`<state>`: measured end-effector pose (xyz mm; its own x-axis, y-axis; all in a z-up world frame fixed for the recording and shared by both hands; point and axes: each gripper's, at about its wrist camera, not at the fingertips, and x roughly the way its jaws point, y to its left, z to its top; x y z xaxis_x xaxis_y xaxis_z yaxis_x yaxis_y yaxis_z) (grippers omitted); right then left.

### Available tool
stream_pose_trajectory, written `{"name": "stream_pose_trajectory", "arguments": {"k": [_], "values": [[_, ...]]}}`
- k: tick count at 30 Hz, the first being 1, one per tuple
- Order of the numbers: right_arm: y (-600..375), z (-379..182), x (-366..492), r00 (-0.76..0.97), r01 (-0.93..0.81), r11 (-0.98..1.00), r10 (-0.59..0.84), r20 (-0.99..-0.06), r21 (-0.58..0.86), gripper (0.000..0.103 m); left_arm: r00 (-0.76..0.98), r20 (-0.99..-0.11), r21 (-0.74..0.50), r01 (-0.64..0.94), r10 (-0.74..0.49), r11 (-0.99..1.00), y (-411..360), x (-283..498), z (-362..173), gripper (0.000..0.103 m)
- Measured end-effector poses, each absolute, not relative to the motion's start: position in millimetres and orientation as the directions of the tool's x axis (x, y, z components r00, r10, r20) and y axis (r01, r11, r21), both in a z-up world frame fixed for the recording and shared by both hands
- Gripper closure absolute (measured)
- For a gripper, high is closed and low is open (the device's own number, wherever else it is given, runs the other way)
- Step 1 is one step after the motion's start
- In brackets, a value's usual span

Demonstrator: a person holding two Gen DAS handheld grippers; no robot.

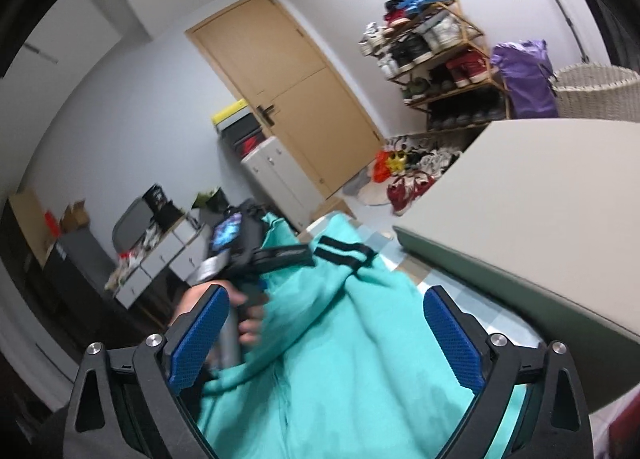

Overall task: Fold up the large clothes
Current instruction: 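Move the left gripper to the other sleeve cuff and grasp it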

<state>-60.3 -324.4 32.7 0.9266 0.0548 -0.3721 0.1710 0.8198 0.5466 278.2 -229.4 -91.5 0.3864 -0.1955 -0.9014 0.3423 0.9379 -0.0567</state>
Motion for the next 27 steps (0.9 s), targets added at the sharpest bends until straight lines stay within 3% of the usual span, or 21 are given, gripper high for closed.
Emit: {"name": "stream_pose_trajectory", "arguments": {"k": [4,12,18,27], "values": [[-335.9,29.1,-50.1,0.914,0.185,0.802,0.072,-0.400,0.567,0.004,0.171,-0.962,-0.159,0.289,-0.214,0.944,-240.0,297.8,-140.2,0.001],[-331.6,30.4,-49.5,0.911,0.143,0.814,0.114,-0.396,0.564,0.004,0.217,-0.943,-0.191,0.262,-0.251,0.946,-218.9,264.1,-114.9,0.001],[-331.4,30.0,-48.8,0.911,0.161,0.809,0.099,-0.400,0.566,0.004,0.374,-0.902,-0.102,0.299,-0.215,0.949,-162.3,195.1,-79.4,0.001],[-299.6,29.1,-45.6,0.897,0.107,0.864,0.130,-0.423,0.492,0.004,0.563,-0.809,-0.180,0.037,-0.170,0.983,-27.8,61.5,-48.6,0.001]]}}
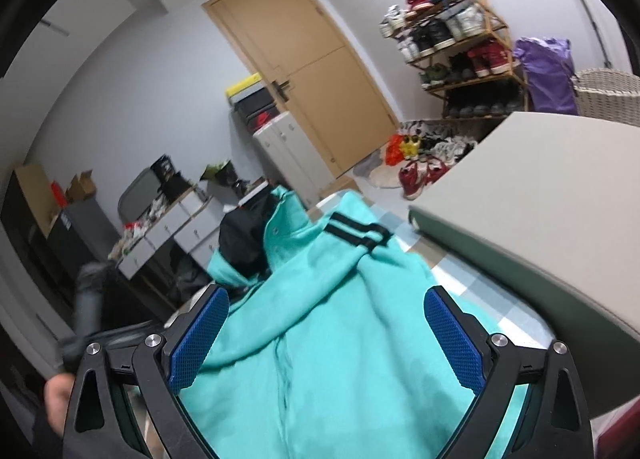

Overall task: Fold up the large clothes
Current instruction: 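Move the left gripper to the other sleeve cuff and grasp it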

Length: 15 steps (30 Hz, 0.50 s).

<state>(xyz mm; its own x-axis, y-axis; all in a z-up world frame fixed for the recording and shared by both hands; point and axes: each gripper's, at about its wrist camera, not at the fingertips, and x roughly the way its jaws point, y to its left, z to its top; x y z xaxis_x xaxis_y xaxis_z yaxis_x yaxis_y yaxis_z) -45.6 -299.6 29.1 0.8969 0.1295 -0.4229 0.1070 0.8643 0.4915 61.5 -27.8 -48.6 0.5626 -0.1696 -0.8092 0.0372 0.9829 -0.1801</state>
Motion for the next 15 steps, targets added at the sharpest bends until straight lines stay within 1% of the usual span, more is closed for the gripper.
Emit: {"name": "stream_pose_trajectory", "arguments": {"k": [3,4,6,8,11,13,15], "values": [[-286.4,29.4,-44.9,0.894,0.058,0.881,0.163,-0.418,0.469,0.004,0.636,-0.768,-0.172,-0.088,-0.078,0.981,3.4,18.0,-60.2,0.001],[-279.4,29.8,-44.0,0.891,0.031,0.892,0.180,-0.417,0.452,0.004,0.661,-0.748,-0.192,-0.137,-0.055,0.972,13.8,2.3,-62.6,0.001],[-266.2,28.9,-42.4,0.883,-0.010,0.909,0.204,-0.422,0.417,0.004,0.730,-0.681,-0.284,-0.197,-0.053,0.938,37.1,-33.7,-66.7,0.001],[-249.9,27.0,-40.6,0.869,-0.062,0.924,0.236,-0.435,0.377,0.004,0.771,-0.637,-0.294,-0.248,0.005,0.923,55.2,-65.0,-66.6,0.001],[-218.7,20.0,-39.3,0.844,-0.132,0.949,0.258,-0.470,0.285,0.004,0.794,-0.604,-0.313,-0.317,0.070,0.895,83.6,-94.4,-62.3,0.001],[-205.8,17.4,-38.7,0.836,-0.153,0.957,0.258,-0.484,0.246,0.004,0.795,-0.597,-0.357,-0.387,0.111,0.850,117.6,-110.6,-51.9,0.001],[-195.8,16.7,-40.1,0.837,-0.166,0.957,0.264,-0.479,0.237,0.004,0.790,-0.601,-0.417,-0.440,0.123,0.795,159.0,-119.9,-39.2,0.001]]}}
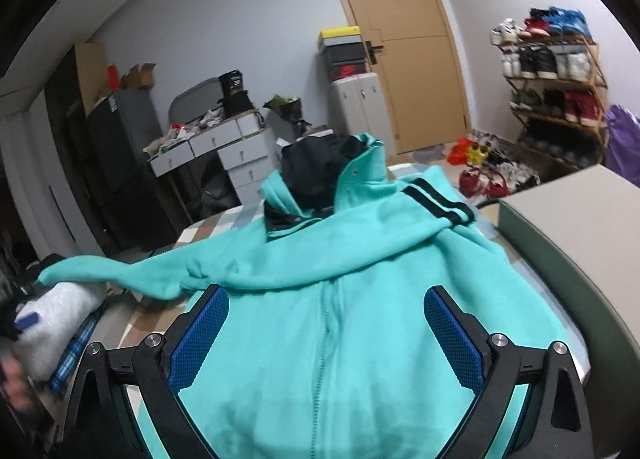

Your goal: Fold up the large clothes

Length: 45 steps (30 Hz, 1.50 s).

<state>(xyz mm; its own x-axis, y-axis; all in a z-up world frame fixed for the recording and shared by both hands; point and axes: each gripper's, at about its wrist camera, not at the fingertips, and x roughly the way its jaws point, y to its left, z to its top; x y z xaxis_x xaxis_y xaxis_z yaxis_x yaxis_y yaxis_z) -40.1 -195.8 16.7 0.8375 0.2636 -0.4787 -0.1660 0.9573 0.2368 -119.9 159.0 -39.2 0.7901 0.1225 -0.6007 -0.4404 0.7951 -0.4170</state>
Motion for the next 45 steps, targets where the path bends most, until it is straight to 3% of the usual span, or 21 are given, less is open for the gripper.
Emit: {"name": "stream_pose_trajectory", "arguments": {"k": [10,17,19,21,23,26,29,32,38,44,45], "values": [[-200.5,12.0,-40.4,0.824,-0.161,0.941,0.294,-0.484,0.297,0.004,0.710,-0.640,-0.441,-0.652,0.293,0.617,285.3,-119.0,-31.8,0.001],[-220.0,9.3,-34.3,0.812,-0.115,0.912,0.315,-0.492,0.394,0.004,0.692,-0.699,-0.543,-0.677,0.181,0.496,330.9,-87.6,-66.4,0.001],[-220.7,9.9,-34.1,0.811,-0.113,0.909,0.317,-0.492,0.401,0.004,0.686,-0.708,-0.549,-0.683,0.165,0.482,331.4,-81.2,-73.0,0.011],[-220.8,10.2,-34.2,0.810,-0.114,0.908,0.320,-0.491,0.404,0.004,0.681,-0.716,-0.555,-0.689,0.153,0.466,332.7,-77.6,-76.5,0.044],[-220.7,10.9,-34.6,0.809,-0.119,0.905,0.327,-0.489,0.408,0.004,0.703,-0.696,-0.580,-0.671,0.145,0.462,336.7,-78.8,-75.0,0.062],[-219.4,11.4,-34.4,0.804,-0.127,0.904,0.335,-0.491,0.408,0.004,0.722,-0.678,-0.588,-0.645,0.137,0.488,339.6,-77.4,-65.6,0.077],[-217.7,12.1,-34.6,0.804,-0.134,0.904,0.339,-0.489,0.407,0.004,0.764,-0.624,-0.585,-0.596,0.163,0.551,338.0,-90.6,-37.7,0.081],[-217.8,12.3,-35.0,0.804,-0.135,0.901,0.343,-0.486,0.412,0.004,0.825,-0.541,-0.593,-0.512,0.163,0.621,327.5,-93.0,-14.4,0.081],[-220.5,12.6,-35.8,0.805,-0.131,0.895,0.348,-0.481,0.427,0.004,0.801,-0.576,-0.609,-0.555,0.166,0.567,334.8,-92.4,-38.1,0.078],[-221.7,11.6,-34.7,0.800,-0.129,0.888,0.356,-0.483,0.441,0.004,0.786,-0.610,-0.647,-0.566,0.098,0.511,345.5,-88.1,-61.6,0.047],[-221.8,11.7,-34.4,0.800,-0.128,0.888,0.357,-0.483,0.442,0.004,0.793,-0.603,-0.656,-0.558,0.092,0.508,344.7,-88.2,-62.4,0.046]]}}
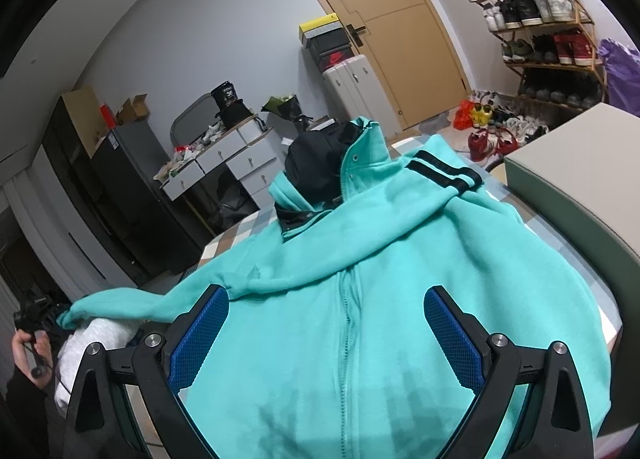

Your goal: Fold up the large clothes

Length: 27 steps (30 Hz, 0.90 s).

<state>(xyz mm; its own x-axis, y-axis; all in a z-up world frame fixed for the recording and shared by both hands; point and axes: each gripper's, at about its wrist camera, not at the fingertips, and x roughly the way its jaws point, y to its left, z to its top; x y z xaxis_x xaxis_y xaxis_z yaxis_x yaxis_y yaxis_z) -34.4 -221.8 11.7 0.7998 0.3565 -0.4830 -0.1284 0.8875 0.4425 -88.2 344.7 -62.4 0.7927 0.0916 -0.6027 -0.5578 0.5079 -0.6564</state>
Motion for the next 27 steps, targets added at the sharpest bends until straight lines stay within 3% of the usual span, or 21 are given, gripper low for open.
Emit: {"name": "stream_pose_trajectory", "arguments": {"k": [5,7,8,10,17,27], "values": [[-220.9,11.5,-34.1,0.800,-0.129,0.889,0.355,-0.484,0.440,0.004,0.796,-0.595,-0.627,-0.546,0.110,0.556,334.5,-79.6,-55.9,0.047],[-220.8,11.0,-33.7,0.800,-0.126,0.889,0.353,-0.485,0.440,0.004,0.802,-0.588,-0.626,-0.534,0.106,0.568,331.9,-77.4,-54.0,0.074],[-221.3,10.6,-33.4,0.800,-0.124,0.889,0.353,-0.486,0.442,0.004,0.804,-0.586,-0.623,-0.527,0.101,0.579,331.0,-74.9,-50.6,0.082],[-223.5,10.3,-33.2,0.800,-0.118,0.887,0.351,-0.487,0.446,0.004,0.806,-0.578,-0.601,-0.526,0.128,0.601,327.4,-73.0,-41.5,0.087],[-224.9,11.1,-34.5,0.798,-0.123,0.880,0.362,-0.481,0.459,0.004,0.869,-0.460,-0.575,-0.446,0.179,0.686,296.6,-59.9,18.8,0.089],[-239.0,18.3,-43.5,0.827,-0.109,0.861,0.355,-0.435,0.496,0.004,0.953,-0.302,-0.464,-0.115,-0.036,0.878,121.5,14.6,121.5,0.089]]}}
